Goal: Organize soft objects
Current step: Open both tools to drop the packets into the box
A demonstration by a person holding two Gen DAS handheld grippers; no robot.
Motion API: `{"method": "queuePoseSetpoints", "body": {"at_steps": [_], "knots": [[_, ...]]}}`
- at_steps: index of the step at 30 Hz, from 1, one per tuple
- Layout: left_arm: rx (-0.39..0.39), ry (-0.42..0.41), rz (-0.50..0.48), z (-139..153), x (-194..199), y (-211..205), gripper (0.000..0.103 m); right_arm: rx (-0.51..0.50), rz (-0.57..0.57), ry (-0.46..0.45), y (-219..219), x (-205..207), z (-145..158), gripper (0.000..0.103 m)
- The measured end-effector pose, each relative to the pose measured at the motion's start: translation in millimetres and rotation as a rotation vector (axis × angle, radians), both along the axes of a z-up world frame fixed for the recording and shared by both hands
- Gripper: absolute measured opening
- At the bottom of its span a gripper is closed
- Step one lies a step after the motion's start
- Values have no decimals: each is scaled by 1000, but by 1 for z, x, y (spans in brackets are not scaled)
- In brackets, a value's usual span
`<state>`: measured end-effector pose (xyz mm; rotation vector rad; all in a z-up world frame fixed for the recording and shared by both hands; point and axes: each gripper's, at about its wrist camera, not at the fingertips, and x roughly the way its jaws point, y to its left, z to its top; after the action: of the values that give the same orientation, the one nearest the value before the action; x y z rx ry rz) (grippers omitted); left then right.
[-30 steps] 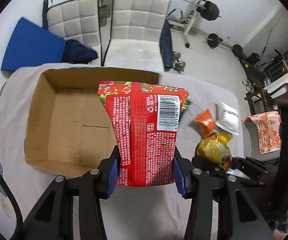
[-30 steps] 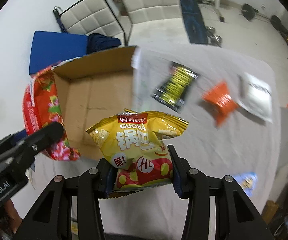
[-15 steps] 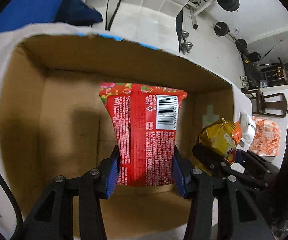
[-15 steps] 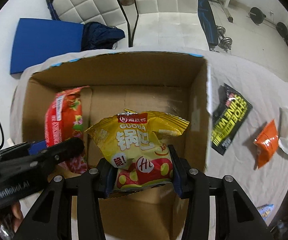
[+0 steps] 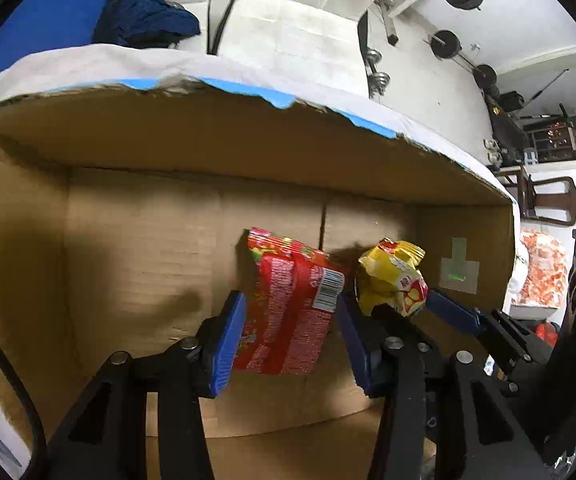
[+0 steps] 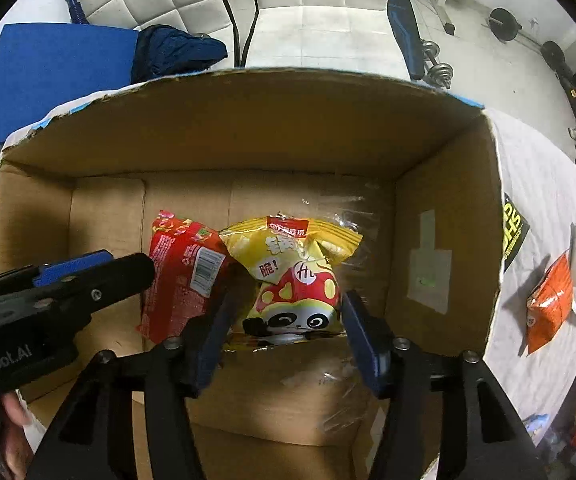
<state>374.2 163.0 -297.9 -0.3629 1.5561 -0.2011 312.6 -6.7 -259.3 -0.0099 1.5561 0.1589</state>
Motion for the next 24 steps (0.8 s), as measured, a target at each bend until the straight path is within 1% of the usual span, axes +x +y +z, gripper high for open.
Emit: {"method": "queuePoseSetpoints", "body": {"at_steps": [4, 5, 6, 7, 9, 11, 12, 14, 16, 20, 24], "knots": [[54, -26, 15, 9, -13, 6, 45, 4, -10, 8, 4, -7, 2, 68], [83, -37, 12, 13, -17, 6, 45, -10, -9, 2, 5, -11, 5, 74], [104, -46, 8, 16, -20, 6, 45, -21, -7, -5, 6, -14, 8, 86], [122, -58, 3, 20, -24, 6, 46, -27, -7, -12, 6, -17, 11, 91], [159, -84, 0, 30, -32, 7, 53, -23, -14, -21, 4, -25, 18, 92], [201, -114, 0, 42, -41, 7, 71, -28, -16, -29, 4, -36, 27, 92], [216, -123, 0, 44, -45, 8, 76, -26, -17, -34, 2, -39, 32, 95], [249, -147, 2, 53, -51, 11, 92, -28, -20, -51, -2, -48, 44, 103], [271, -165, 5, 57, -55, 13, 99, -33, -21, -72, -5, -57, 55, 103], [310, -221, 20, 76, -75, 15, 99, -24, -30, -104, -10, -75, 77, 103], [314, -261, 21, 93, -95, 13, 99, -19, -25, -137, -12, -95, 98, 103]]}}
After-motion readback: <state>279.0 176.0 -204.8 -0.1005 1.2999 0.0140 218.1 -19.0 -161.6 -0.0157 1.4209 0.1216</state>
